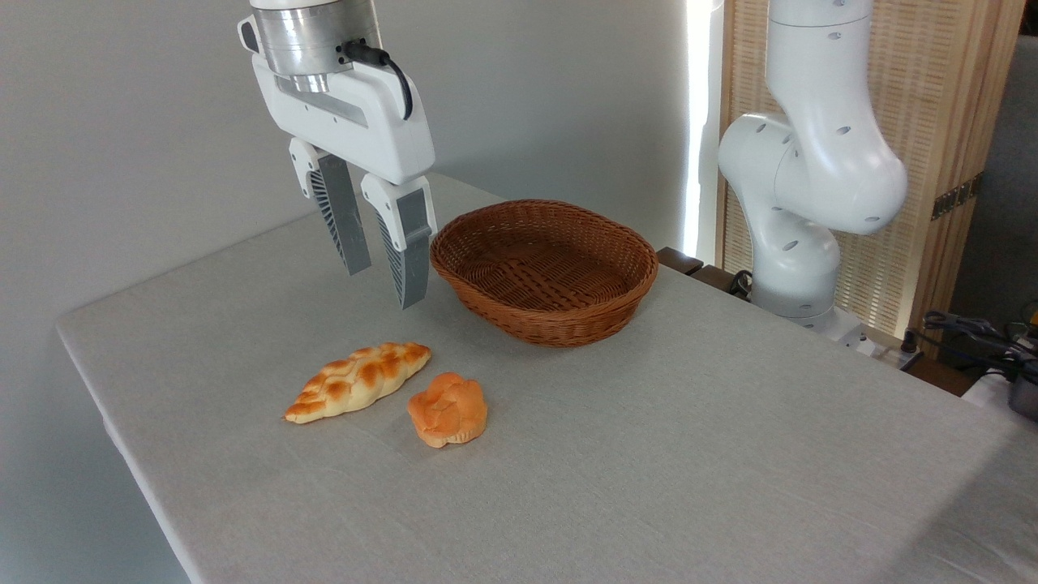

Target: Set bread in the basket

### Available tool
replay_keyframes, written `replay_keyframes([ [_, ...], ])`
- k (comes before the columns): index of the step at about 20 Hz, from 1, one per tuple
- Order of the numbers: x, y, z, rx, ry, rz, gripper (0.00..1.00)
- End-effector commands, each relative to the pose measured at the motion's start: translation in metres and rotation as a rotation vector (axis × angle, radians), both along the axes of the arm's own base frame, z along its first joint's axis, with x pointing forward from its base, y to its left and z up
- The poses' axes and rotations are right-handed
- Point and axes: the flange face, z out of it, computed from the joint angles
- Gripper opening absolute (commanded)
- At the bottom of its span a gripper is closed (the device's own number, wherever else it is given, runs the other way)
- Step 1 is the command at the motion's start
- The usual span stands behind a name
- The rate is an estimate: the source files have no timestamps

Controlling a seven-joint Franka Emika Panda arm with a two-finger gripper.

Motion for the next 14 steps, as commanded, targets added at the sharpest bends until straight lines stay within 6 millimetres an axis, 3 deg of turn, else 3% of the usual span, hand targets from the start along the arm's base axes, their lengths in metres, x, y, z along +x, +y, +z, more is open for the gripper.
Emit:
replay_keyframes([
  [1, -0.001, 0.002, 0.001, 0.015, -0.003, 0.007, 1.0],
  [10, -0.002, 0.001, 0.0, 0.013, -0.001, 0.005, 1.0],
  [14, -0.006, -0.008, -0.011, -0.002, 0.012, -0.007, 1.0],
])
